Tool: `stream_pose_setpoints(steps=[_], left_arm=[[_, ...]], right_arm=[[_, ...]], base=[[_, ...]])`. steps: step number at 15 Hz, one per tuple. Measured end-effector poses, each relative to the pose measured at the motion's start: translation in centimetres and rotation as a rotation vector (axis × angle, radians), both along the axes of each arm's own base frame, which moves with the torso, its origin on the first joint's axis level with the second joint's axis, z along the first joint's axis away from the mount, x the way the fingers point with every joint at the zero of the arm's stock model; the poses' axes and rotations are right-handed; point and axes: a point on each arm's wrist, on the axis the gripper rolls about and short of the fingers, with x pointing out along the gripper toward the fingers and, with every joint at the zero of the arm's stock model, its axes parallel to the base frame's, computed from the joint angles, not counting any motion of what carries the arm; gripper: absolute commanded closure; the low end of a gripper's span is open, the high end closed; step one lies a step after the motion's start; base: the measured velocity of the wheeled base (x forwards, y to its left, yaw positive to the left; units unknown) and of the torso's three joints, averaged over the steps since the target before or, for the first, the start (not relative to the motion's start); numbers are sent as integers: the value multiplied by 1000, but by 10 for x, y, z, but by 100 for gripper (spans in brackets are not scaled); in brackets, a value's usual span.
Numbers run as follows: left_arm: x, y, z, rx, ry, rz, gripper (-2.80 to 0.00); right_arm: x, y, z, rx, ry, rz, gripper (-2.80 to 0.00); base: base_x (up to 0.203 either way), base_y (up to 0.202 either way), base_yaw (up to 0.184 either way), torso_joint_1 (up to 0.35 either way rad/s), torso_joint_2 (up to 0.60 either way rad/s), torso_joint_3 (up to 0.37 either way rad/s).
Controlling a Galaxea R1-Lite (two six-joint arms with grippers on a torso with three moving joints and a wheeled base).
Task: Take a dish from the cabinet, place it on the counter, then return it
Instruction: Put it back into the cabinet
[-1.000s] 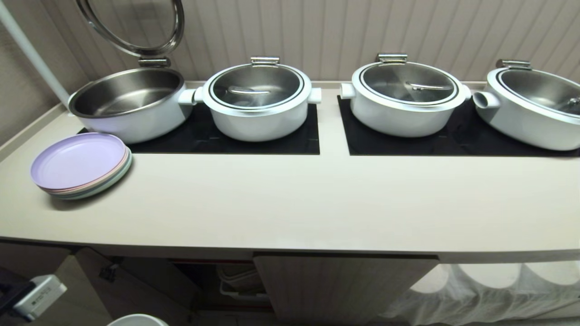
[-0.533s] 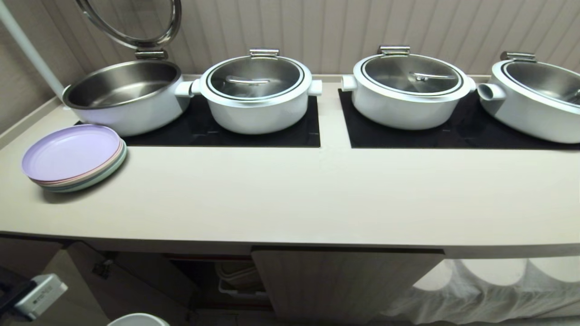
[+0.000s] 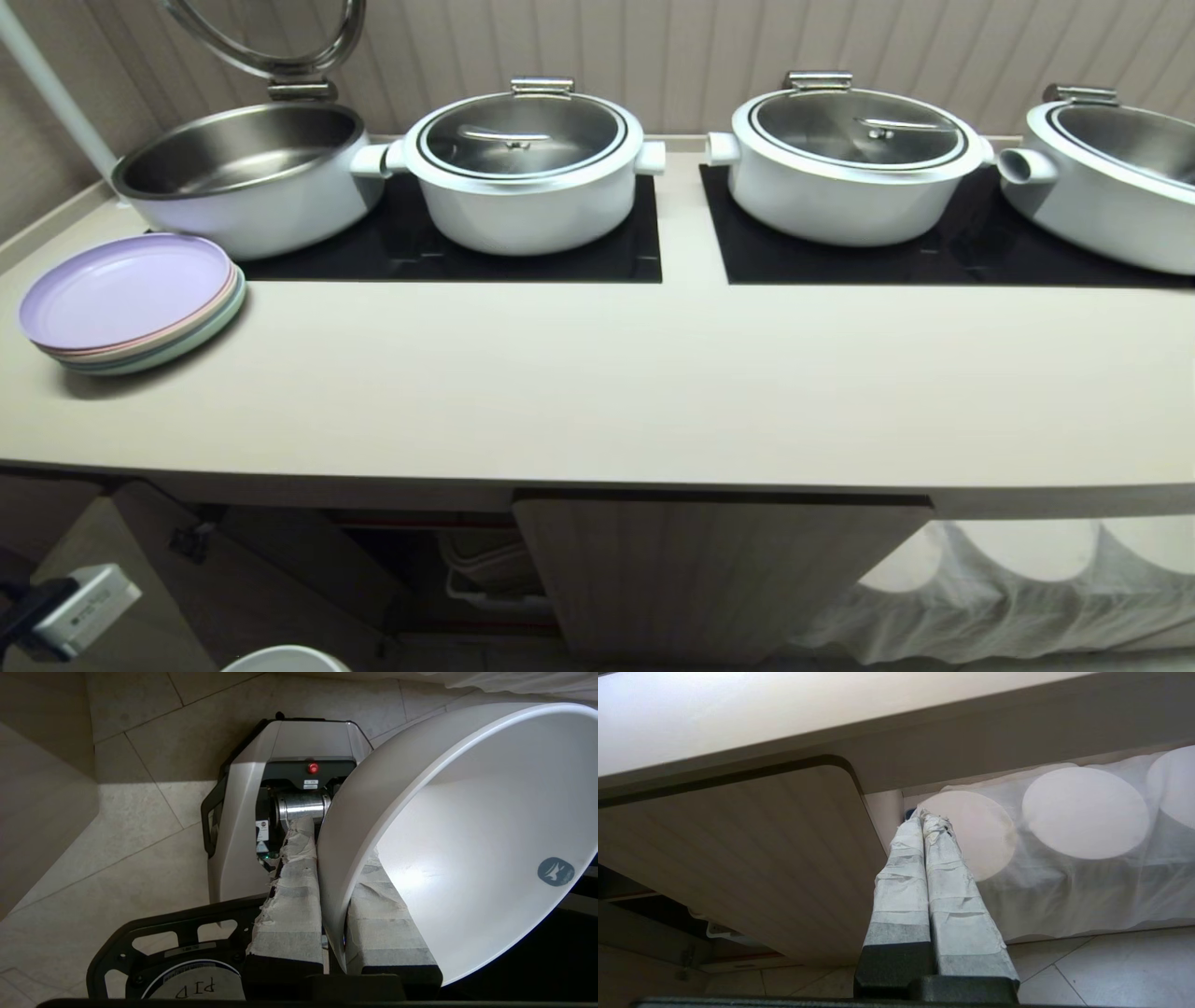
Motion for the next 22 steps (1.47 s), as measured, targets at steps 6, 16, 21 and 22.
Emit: stream_pose_setpoints(steps=[6, 16, 21, 22], left_arm=[[0, 0, -1, -2, 8, -5, 0], [2, -1, -2, -3, 19, -5, 0], [3, -1, -2, -4, 22, -6, 0], [3, -1, -2, -3, 23, -5, 0]], right_arm=[[0, 0, 0, 0, 0, 0, 0], [0, 0, 0, 0, 1, 0, 0], [0, 0, 0, 0, 0, -1, 0], [0, 0, 0, 0, 1, -1, 0]], base=[[0, 0, 0, -176, 350, 175], [0, 0, 0, -264, 518, 252], [0, 0, 0, -260, 512, 243], [0, 0, 0, -267, 504, 230]])
